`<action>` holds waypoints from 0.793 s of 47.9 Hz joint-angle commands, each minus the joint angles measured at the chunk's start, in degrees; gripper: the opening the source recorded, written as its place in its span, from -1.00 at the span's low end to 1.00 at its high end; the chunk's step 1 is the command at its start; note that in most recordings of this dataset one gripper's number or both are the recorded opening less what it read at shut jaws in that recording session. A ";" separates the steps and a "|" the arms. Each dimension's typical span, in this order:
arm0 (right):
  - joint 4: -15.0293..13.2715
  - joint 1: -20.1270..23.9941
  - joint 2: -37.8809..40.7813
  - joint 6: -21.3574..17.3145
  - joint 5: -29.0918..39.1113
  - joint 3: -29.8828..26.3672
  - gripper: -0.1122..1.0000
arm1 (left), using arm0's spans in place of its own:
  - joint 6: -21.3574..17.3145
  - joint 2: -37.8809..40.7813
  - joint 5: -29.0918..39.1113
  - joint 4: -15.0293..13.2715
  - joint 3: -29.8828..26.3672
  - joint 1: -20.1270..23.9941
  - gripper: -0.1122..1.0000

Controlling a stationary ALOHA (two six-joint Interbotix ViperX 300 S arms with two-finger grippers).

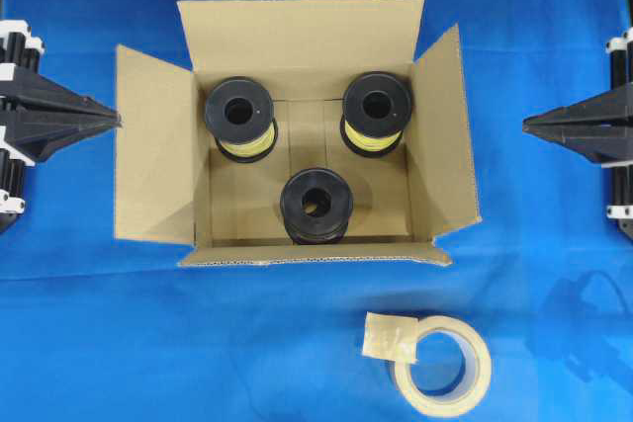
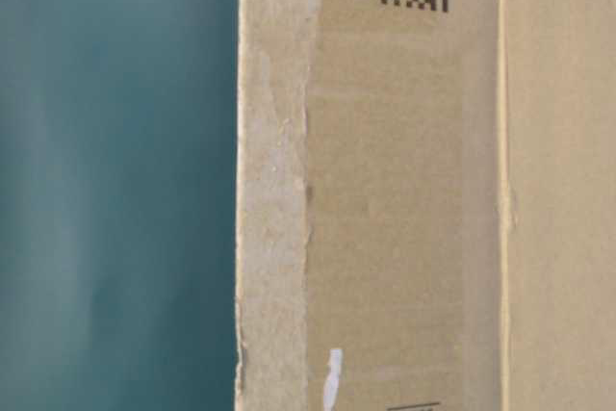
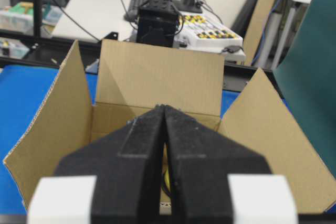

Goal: Close the cardboard box.
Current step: 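Move both grippers inward toward the side flaps of the box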

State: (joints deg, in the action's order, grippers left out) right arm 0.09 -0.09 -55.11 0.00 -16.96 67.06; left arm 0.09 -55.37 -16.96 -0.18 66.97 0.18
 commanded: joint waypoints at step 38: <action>1.23 -4.92 2.29 -0.35 8.00 6.77 -0.80 | 0.88 -6.68 17.58 -2.02 9.05 -0.35 -0.80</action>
State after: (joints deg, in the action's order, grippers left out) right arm 1.14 -4.75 -55.20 -0.26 -6.15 73.92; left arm 0.53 -63.90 2.46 -2.02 75.76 -0.26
